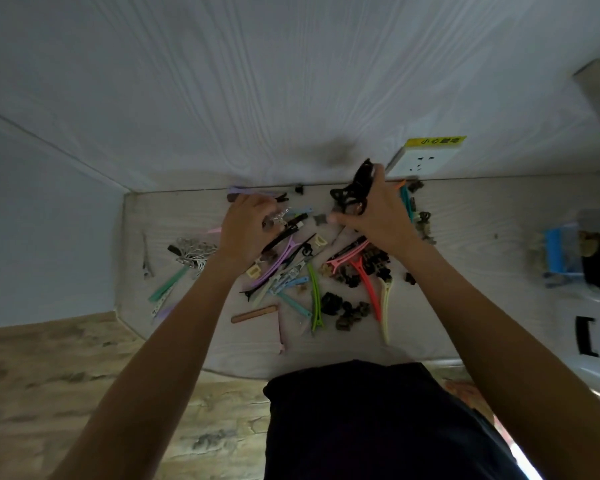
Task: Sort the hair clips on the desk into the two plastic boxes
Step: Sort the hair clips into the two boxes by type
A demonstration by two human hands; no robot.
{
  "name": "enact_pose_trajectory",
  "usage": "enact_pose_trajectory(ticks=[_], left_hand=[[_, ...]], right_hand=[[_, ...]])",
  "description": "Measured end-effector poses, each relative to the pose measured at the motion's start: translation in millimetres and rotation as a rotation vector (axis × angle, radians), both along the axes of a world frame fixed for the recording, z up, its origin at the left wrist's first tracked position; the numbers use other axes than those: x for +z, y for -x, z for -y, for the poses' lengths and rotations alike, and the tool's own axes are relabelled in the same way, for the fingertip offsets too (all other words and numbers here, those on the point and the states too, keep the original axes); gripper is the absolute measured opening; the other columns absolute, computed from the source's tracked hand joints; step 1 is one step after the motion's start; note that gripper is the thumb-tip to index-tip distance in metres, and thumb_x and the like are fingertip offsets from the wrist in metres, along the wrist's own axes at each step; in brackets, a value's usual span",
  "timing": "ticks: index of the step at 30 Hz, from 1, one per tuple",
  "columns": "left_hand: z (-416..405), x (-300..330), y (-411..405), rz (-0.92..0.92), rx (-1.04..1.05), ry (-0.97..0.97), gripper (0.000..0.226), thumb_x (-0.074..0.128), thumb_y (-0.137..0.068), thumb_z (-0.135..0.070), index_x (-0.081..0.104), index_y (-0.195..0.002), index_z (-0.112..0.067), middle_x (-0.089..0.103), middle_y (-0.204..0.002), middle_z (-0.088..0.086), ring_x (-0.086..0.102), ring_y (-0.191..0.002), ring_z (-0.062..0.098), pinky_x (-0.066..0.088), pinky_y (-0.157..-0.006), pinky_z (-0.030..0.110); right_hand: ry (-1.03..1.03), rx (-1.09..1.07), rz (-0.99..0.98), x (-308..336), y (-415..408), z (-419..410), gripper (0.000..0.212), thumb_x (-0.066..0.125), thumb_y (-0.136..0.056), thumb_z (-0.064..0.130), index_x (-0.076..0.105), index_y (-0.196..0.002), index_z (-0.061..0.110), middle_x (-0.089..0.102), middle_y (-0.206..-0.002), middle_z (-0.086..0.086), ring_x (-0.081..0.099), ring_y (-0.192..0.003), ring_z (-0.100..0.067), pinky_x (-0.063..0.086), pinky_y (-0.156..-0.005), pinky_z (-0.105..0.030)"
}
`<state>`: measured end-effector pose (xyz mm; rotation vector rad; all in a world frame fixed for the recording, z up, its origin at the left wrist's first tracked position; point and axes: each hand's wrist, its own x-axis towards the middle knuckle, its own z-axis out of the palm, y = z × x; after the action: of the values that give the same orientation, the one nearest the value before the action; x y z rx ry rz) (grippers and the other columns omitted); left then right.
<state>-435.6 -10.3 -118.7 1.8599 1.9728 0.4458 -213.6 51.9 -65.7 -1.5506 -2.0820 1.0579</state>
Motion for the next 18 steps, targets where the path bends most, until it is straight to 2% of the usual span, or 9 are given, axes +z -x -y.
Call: enact_pose_trajectory(ticks=[2, 4, 6, 8, 10, 12, 15, 16, 18], left_hand=[[2.4, 1.3, -2.5, 0.036, 0.021, -0.039, 0.024, 0.069, -0.079, -0.019, 0.066, -0.101, -0.010, 0.065, -0.107, 0.007, 0.056, -0.101, 0.026, 0.042, -0.087, 0.031], [6.5, 7.2, -7.3, 0.114, 0.062, -0.072, 0.026, 0.066, -0.083, -0.020, 0.062, -0.106, -0.008, 0.065, -0.105, 0.007, 0.060, -0.097, 0.022, 0.046, -0.085, 0.029], [12.2, 19.6, -16.5, 0.222, 0.088, -0.126, 0.033, 0.062, -0.087, -0.020, 0.055, -0.116, -0.007, 0.062, -0.109, 0.006, 0.059, -0.096, 0.016, 0.048, -0.085, 0.027], [17.1, 35.9, -33.1, 0.356, 0.146, -0.129, 0.038, 0.058, -0.090, -0.023, 0.048, -0.125, -0.010, 0.058, -0.110, -0.002, 0.057, -0.096, 0.006, 0.046, -0.084, 0.015], [20.1, 53.4, -56.3, 0.530, 0.240, -0.094, 0.029, 0.057, -0.091, -0.022, 0.049, -0.117, -0.014, 0.060, -0.101, -0.006, 0.059, -0.087, -0.004, 0.047, -0.076, 0.008], [22.2, 65.5, -92.4, 0.758, 0.253, -0.065, 0.018, 0.059, -0.090, -0.020, 0.049, -0.106, -0.017, 0.062, -0.094, -0.008, 0.062, -0.083, -0.005, 0.051, -0.076, 0.015], [22.6, 73.8, -155.4, 0.952, 0.155, 0.044, 0.012, 0.061, -0.087, -0.030, 0.051, -0.095, -0.029, 0.062, -0.094, -0.002, 0.064, -0.091, 0.018, 0.054, -0.087, 0.046], [21.1, 76.0, -177.6, 0.969, 0.107, 0.068, 0.012, 0.061, -0.086, -0.033, 0.052, -0.093, -0.030, 0.062, -0.091, -0.001, 0.064, -0.088, 0.023, 0.053, -0.086, 0.050], [16.2, 83.0, -225.8, 1.028, 0.025, 0.100, 0.012, 0.062, -0.087, -0.026, 0.054, -0.093, -0.022, 0.064, -0.084, -0.007, 0.066, -0.082, 0.013, 0.056, -0.084, 0.038]], right_hand=[[-0.031, -0.063, 0.016, 4.5, -6.1, 8.1, 0.068, 0.080, -0.069, 0.036, 0.034, -0.112, 0.010, 0.052, -0.098, 0.000, 0.053, -0.086, -0.016, 0.044, -0.067, -0.029], [-0.036, -0.112, 0.008, 4.7, -13.1, 16.9, 0.068, 0.075, -0.073, 0.039, 0.033, -0.118, 0.010, 0.057, -0.104, -0.005, 0.058, -0.088, -0.021, 0.050, -0.070, -0.035], [-0.005, -0.175, -0.009, 5.3, -23.3, 25.3, 0.058, 0.069, -0.079, 0.040, 0.037, -0.118, 0.012, 0.060, -0.101, -0.004, 0.060, -0.086, -0.021, 0.050, -0.068, -0.033], [0.053, -0.217, -0.030, 7.5, -41.4, 36.0, 0.040, 0.062, -0.085, 0.037, 0.046, -0.112, 0.013, 0.057, -0.090, 0.000, 0.057, -0.081, -0.019, 0.044, -0.064, -0.026], [0.129, -0.261, -0.058, 8.3, -65.2, 48.8, 0.029, 0.059, -0.086, 0.038, 0.054, -0.101, 0.013, 0.056, -0.091, -0.005, 0.057, -0.084, -0.023, 0.046, -0.069, -0.029], [0.212, -0.350, -0.123, 13.6, -99.8, 64.3, 0.024, 0.059, -0.086, 0.038, 0.057, -0.094, 0.016, 0.059, -0.091, -0.006, 0.058, -0.083, -0.024, 0.050, -0.071, -0.035], [0.261, -0.510, -0.343, 24.0, -157.6, 84.6, 0.023, 0.060, -0.088, 0.026, 0.053, -0.109, 0.021, 0.063, -0.093, -0.001, 0.063, -0.080, -0.019, 0.054, -0.068, -0.027], [0.239, -0.558, -0.392, 29.3, -176.3, 88.9, 0.029, 0.059, -0.089, 0.022, 0.051, -0.116, 0.020, 0.063, -0.097, -0.001, 0.064, -0.080, -0.018, 0.054, -0.068, -0.025], [0.185, -0.651, -0.419, 36.5, -213.9, 94.1, 0.040, 0.060, -0.089, 0.021, 0.047, -0.126, 0.014, 0.062, -0.106, -0.006, 0.065, -0.081, -0.016, 0.054, -0.070, -0.023]])
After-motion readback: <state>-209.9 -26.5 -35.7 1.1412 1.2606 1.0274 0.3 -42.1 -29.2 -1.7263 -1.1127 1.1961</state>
